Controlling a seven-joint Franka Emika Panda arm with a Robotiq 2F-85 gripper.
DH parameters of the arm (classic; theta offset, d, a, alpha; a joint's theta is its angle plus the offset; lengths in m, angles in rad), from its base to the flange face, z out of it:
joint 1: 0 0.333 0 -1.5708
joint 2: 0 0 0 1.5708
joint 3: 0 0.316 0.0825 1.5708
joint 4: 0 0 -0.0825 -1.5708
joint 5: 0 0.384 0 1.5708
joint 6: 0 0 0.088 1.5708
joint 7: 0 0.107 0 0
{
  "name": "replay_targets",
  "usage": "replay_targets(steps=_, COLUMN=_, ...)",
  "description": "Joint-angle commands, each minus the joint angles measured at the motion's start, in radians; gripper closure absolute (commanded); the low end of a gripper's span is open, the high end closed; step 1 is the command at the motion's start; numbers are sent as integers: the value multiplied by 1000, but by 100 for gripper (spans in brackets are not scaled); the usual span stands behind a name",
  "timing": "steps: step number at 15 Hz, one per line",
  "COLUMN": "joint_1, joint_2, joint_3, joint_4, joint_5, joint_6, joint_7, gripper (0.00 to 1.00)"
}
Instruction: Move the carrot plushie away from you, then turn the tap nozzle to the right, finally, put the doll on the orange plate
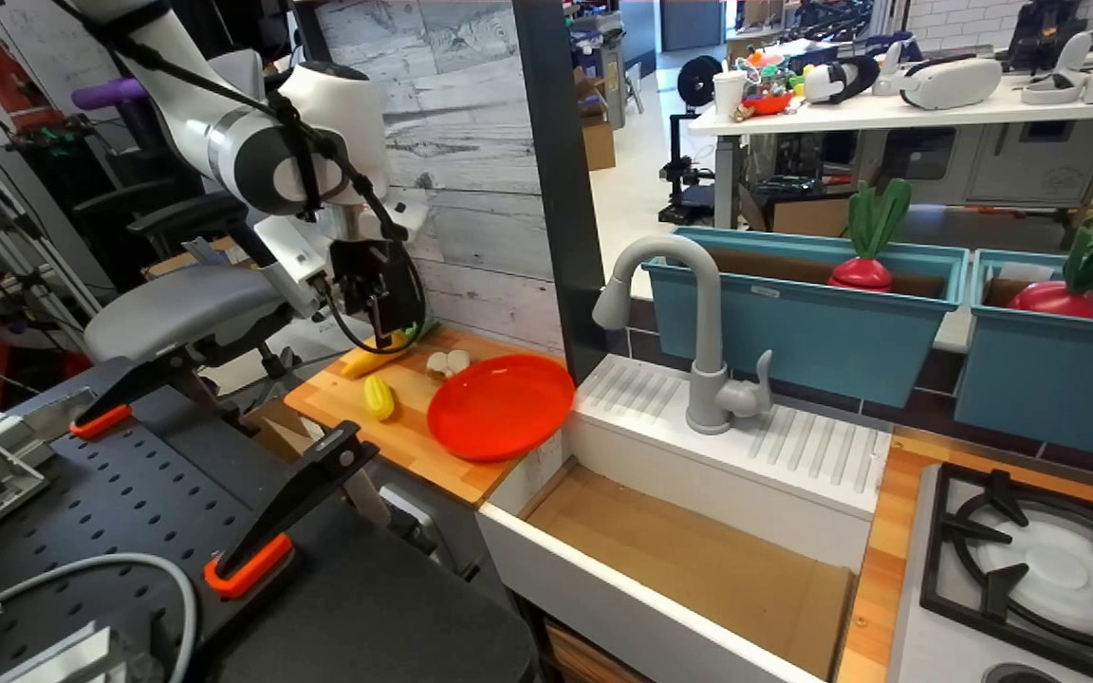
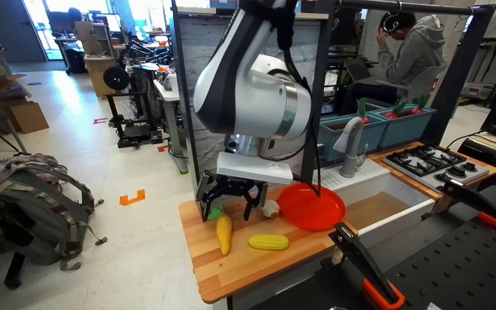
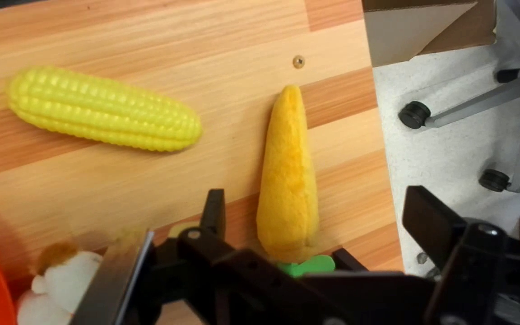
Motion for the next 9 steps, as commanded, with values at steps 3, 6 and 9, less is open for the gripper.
replay_targets(steps=3, joint_1=-83, joint_2=-160, joint_3=46, joint_4=-232, joint_5=24, joint_6=54, joint_7=-95, gripper=0)
replay_targets(steps=6, joint_1=-131, joint_2=-254, joint_3=54, joint_4=-353, joint_5=17, joint_6=60, joint_7=-140, gripper=0)
replay_targets(steps=9, joint_1=-181, joint_2=-348, joint_3=60, joint_4=-455, joint_5=16, joint_6=44, joint_7=-194, gripper=0)
